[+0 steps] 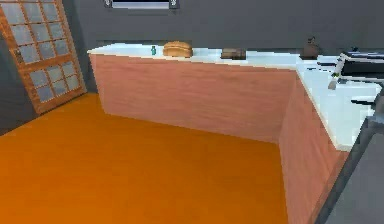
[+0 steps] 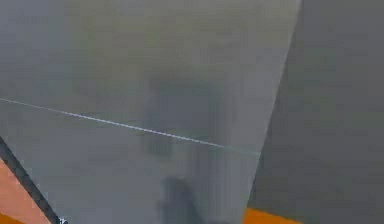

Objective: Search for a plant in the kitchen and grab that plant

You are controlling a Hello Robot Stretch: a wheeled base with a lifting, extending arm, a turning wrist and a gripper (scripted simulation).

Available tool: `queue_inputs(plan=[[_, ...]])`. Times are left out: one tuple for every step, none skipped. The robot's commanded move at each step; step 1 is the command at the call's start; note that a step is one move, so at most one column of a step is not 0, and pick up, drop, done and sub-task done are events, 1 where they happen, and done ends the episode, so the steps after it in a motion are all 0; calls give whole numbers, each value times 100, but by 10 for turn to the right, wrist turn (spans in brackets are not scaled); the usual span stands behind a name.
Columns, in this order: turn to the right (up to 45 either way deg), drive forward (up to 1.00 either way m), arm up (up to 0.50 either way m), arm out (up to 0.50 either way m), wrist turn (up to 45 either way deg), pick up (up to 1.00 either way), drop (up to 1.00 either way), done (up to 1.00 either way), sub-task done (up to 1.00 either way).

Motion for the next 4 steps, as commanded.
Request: queue_inputs(plan=[[90,0,0,0,0,0,0,0,0],[0,65,0,0,0,0,0,0,0],[-150,0,0,0,0,0,0,0,0],[-30,0,0,0,0,0,0,0,0]])
